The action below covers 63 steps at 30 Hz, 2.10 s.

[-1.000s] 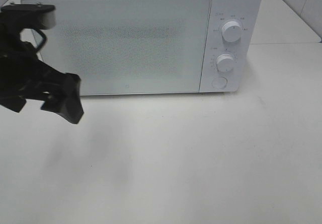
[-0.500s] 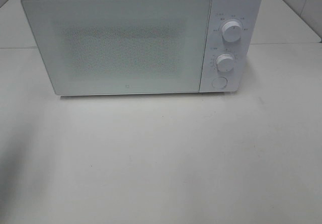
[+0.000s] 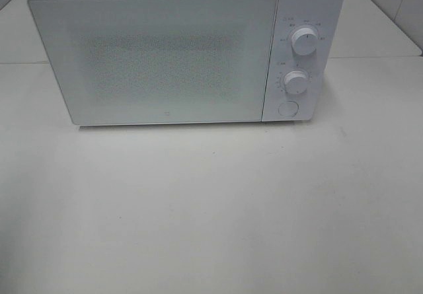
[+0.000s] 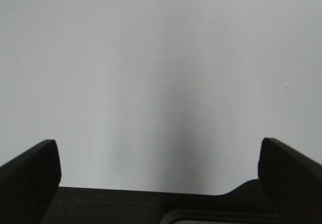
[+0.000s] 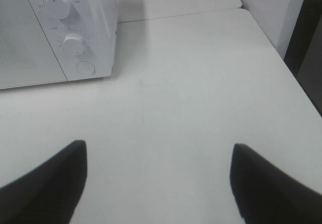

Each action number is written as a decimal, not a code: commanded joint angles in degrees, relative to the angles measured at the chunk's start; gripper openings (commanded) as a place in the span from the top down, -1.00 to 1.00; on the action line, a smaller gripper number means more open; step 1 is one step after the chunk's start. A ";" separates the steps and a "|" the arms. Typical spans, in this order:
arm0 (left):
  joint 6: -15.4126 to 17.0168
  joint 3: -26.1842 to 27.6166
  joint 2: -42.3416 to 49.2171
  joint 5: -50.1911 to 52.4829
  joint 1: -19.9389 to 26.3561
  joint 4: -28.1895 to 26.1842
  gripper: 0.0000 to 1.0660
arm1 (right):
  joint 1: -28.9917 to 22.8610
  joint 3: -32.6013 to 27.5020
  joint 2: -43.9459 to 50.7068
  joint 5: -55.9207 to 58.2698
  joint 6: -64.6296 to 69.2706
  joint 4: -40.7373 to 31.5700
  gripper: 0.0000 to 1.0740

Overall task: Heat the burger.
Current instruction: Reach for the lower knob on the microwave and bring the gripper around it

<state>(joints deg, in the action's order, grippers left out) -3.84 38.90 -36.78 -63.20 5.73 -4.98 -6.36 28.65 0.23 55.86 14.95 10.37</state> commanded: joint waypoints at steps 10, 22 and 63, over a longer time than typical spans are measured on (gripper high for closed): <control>0.74 -9.17 20.23 1.83 0.11 1.72 -0.89 | 0.34 -0.23 1.49 -0.23 0.29 -0.11 -0.42; 0.80 -9.17 31.97 1.89 0.11 1.72 -0.89 | 0.34 -0.23 1.49 -0.23 0.29 -0.11 -0.42; 0.80 -9.17 38.16 1.89 0.11 1.60 -0.89 | 0.34 -0.23 1.49 -0.23 0.29 -0.52 -0.42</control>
<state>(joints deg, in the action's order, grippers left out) -3.44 29.91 0.29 -62.22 5.73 -3.32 -6.36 28.65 0.23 55.86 14.95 10.31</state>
